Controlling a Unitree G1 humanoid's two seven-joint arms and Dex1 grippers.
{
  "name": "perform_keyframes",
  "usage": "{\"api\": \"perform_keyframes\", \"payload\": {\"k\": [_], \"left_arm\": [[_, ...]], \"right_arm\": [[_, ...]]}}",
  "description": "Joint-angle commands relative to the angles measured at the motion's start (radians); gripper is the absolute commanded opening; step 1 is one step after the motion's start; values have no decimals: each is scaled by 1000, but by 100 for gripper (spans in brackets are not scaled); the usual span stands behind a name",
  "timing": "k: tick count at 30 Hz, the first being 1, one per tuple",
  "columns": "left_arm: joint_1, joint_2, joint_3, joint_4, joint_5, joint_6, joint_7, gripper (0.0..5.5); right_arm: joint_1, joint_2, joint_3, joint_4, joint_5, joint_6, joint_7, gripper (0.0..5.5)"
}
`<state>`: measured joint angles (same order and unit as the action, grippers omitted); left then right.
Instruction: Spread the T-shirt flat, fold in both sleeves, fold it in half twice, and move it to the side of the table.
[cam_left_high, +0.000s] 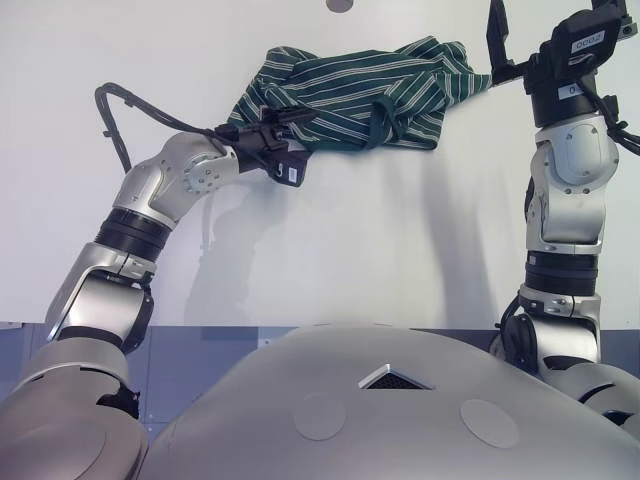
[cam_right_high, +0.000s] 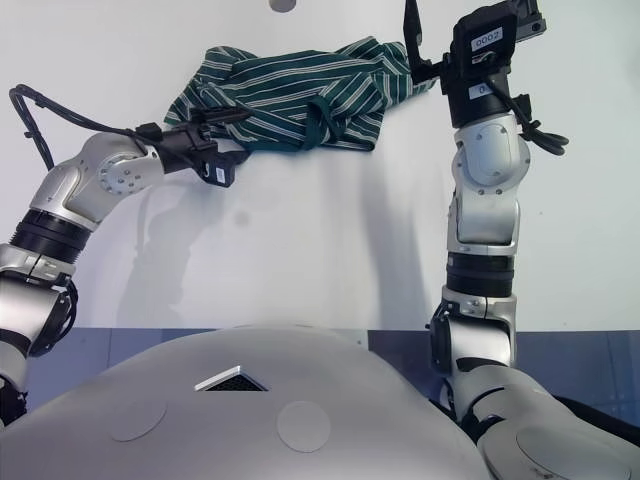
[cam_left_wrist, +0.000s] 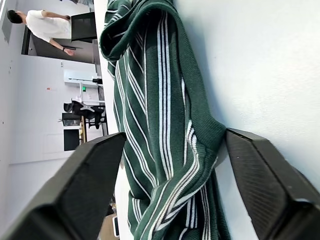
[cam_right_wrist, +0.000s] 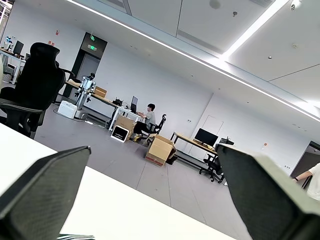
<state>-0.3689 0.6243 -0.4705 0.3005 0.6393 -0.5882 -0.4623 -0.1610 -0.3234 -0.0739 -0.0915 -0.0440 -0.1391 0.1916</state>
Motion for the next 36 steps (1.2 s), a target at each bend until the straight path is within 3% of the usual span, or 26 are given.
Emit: {"api": "perform_keyframes", "payload": {"k": [1, 12, 18, 23, 29, 36], "left_arm": [[-9, -1, -3, 28, 14, 8, 4, 294], [-15, -27, 0, 53, 5, 13, 48, 96], [4, -34, 7, 52, -17, 26, 32, 1], [4, -42, 23, 40, -23, 50, 48, 1], [-23, -145, 160, 7, -150, 129, 171, 1], [-20, -201, 201, -46, -242, 184, 153, 1]], "right_arm": [[-32, 2, 0, 0, -5, 2, -4, 468], [-52, -30, 2, 34, -9, -5, 24, 468], [-77, -269, 95, 196, -131, -181, 240, 468], [-96, -320, 252, 323, -182, -297, 416, 468], [-107, -301, 287, 442, -234, -429, 375, 468], [-89, -239, 286, 447, -248, -482, 277, 468]]}}
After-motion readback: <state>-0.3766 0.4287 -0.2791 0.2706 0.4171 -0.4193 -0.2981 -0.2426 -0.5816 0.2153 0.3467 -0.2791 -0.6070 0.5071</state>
